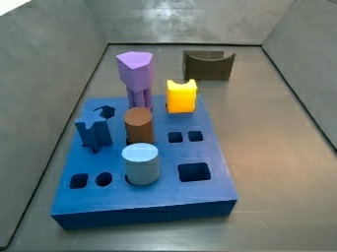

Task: Pick up the hexagon object. Move up. Place the hexagon object on the fixture. Regrasp the hexagon object. Move to above the board. Insert the hexagon object.
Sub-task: Move to above the board, then insert the hexagon object.

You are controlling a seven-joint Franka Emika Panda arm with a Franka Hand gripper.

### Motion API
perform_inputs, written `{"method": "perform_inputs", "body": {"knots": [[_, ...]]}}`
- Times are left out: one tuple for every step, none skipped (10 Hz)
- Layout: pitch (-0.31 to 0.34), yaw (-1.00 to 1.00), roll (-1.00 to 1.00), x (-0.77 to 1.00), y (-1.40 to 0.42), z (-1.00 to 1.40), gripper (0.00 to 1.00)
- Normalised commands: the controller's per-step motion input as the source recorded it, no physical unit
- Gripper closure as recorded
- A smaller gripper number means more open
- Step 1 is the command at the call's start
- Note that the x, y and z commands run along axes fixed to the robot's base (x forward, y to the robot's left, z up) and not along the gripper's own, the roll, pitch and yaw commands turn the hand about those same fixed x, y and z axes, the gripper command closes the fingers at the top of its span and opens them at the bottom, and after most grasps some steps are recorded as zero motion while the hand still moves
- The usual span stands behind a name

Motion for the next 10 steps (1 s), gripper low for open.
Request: {"method": "perform_inputs", "body": {"knots": [[-0.078,-0.04,-0.52,-0.45,-0.91,0.12,1.00],[-0.066,-0.03,-0.33,-0.32,-0.62,0.07,1.00],[-0.058,-0.01,-0.25,-0.23,-0.44,0.05,1.00],[-0.019,0.00,-0.03,0.00,0.00,-0.02,1.00],[-0.001,0.00,0.00,-0.05,0.00,0.00,1.00],[0.000,-0.13,0.00,-0.37,0.00,-0.21,1.00],[-0.037,-0.25,-0.02,-0.60,0.01,-0.30,1.00],[-0.113,-0.28,-0.07,-0.78,0.01,-0.29,1.00],[-0.157,-0.30,-0.11,-0.84,0.01,-0.29,1.00],[-0.177,-0.31,-0.19,-0.81,0.01,-0.43,1.00]]}}
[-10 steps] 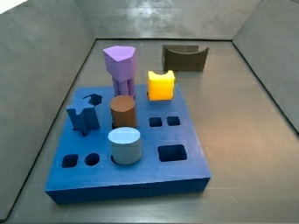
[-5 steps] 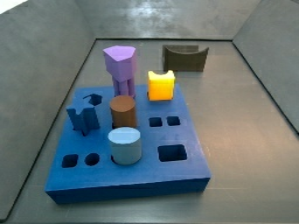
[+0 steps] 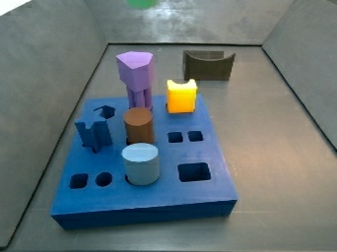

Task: Pick up the hexagon object. Move up. Place the hexagon object on the fixture. Regrasp the hexagon object. Move to above the board. Insert the hexagon object.
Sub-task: Insert the hexagon object.

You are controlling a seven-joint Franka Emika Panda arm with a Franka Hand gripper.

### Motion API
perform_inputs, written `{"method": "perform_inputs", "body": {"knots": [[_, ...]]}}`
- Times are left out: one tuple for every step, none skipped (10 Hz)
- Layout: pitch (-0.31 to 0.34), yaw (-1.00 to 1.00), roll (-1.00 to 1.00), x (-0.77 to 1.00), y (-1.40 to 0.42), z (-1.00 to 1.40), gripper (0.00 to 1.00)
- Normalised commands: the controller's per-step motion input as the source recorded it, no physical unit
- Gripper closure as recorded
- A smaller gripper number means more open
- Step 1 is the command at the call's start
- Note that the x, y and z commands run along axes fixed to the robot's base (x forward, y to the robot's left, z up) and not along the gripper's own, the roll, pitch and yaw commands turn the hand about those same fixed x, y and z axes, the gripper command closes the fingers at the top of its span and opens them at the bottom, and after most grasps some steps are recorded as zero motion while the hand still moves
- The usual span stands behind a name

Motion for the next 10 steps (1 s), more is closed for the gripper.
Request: {"method": "perform_inputs", "body": {"knots": [[-0.183,-0.33,-0.27,-0.78,0.01,-0.55,1.00],[-0.164,-0.33,-0.28,-0.79,0.01,-0.55,1.00],[-0.143,-0.33,-0.31,-0.79,0.01,-0.52,1.00],[-0.144,-0.29,-0.35,-0.73,0.02,-0.43,1.00],[-0.140,-0.26,-0.36,-0.67,0.05,-0.43,1.00],[-0.116,-0.18,-0.35,-0.66,0.07,-0.42,1.00],[-0.087,-0.02,-0.31,-0.59,0.01,-0.19,1.00],[-0.071,0.00,-0.25,-0.50,0.00,-0.11,1.00],[-0.057,0.00,-0.23,-0.43,0.00,-0.16,1.00],[-0.036,0.00,-0.18,-0.31,0.00,-0.27,1.00]]}}
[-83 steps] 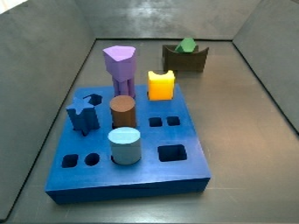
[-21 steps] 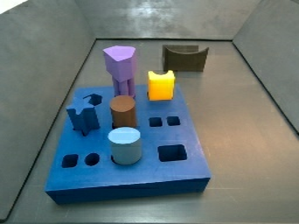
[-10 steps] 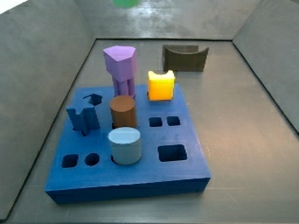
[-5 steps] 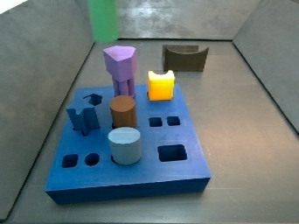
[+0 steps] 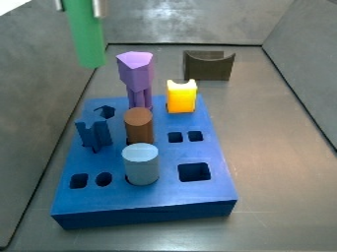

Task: Pick up the hexagon object. Move up. Place the hexagon object on the fixture. Regrasp the hexagon object. Move to above the board. Insert the hexagon object.
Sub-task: Insert the hexagon object.

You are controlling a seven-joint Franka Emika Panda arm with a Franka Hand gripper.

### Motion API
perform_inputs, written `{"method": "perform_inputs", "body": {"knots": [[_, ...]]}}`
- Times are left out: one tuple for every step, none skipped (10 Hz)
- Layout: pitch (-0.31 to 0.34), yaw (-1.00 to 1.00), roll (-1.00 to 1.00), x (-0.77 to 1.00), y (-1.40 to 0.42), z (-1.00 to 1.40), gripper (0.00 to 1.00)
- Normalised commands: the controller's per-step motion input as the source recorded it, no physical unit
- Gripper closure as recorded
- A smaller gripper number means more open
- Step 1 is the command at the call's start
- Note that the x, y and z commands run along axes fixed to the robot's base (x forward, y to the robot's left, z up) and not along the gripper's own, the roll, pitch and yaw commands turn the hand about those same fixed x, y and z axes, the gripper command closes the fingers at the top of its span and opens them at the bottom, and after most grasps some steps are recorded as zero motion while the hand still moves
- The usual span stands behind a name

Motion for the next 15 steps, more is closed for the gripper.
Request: {"method": "perform_inputs", "body": {"knots": [[0.000,-0.04,-0.13,-0.11,0.01,-0.45,1.00],[0.070,-0.30,-0.20,0.00,0.01,-0.64,1.00],[0.056,-0.46,-0.21,0.02,0.00,-0.61,1.00],[0.049,-0.46,-0.23,0.00,0.04,-0.50,1.00],[0.034,-0.41,-0.21,0.00,0.07,-0.44,1.00],[0.030,-0.36,-0.17,0.00,0.09,-0.45,1.00],[0.003,-0.21,-0.10,0.00,0.12,-0.35,1.00],[0.000,-0.04,-0.07,0.00,0.09,-0.24,1.00],[-0.004,0.00,-0.04,0.00,0.00,-0.22,1.00],[-0.046,0.00,0.00,0.00,-0.04,-0.17,1.00],[-0.093,-0.04,0.00,-0.18,0.00,-0.41,1.00],[-0.124,0.00,-0.04,-0.09,0.00,-0.51,1.00],[-0.084,0.00,-0.09,0.00,0.07,-0.40,1.00],[-0.046,0.00,-0.15,0.00,0.12,-0.37,1.00],[0.000,-0.12,-0.11,0.09,0.00,-0.24,1.00]]}}
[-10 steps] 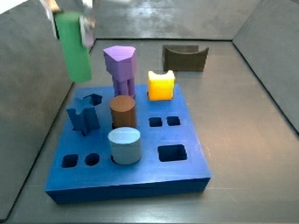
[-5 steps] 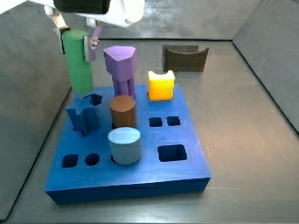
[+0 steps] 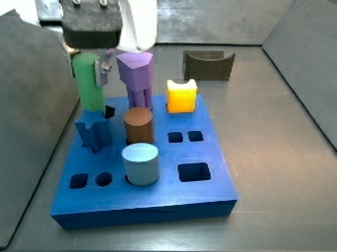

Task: Pick up the hexagon object. Move up. Place the hexagon object on the fixture. Regrasp the hexagon object. Move to above the board. Insert the hexagon object.
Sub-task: Insert the hexagon object.

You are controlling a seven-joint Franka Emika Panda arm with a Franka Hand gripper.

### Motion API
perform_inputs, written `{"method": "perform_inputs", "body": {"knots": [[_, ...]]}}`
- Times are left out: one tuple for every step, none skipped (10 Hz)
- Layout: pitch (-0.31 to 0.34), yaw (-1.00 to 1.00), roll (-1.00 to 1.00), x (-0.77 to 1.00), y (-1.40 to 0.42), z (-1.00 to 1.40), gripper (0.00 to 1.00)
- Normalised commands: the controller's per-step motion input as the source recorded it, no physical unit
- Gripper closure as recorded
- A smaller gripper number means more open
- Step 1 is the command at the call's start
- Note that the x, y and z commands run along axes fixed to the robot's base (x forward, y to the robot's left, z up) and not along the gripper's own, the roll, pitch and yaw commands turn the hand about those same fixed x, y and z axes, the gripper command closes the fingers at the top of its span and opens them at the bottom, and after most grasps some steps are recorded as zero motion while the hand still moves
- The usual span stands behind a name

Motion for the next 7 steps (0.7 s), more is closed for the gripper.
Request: {"method": "perform_inputs", "body": {"knots": [[-0.014,-0.07,-0.07,0.00,0.01,-0.09,1.00],[-0.020,-0.04,-0.07,0.00,0.00,-0.01,1.00],[-0.019,0.00,-0.05,0.00,0.00,-0.04,1.00],[0.000,-0.01,-0.02,0.15,0.00,-0.10,1.00],[0.000,-0.06,-0.01,0.17,0.05,-0.11,1.00],[0.000,0.00,0.00,0.14,0.03,-0.08,1.00],[0.000,0.20,0.08,0.09,0.00,-0.08,1.00]]}}
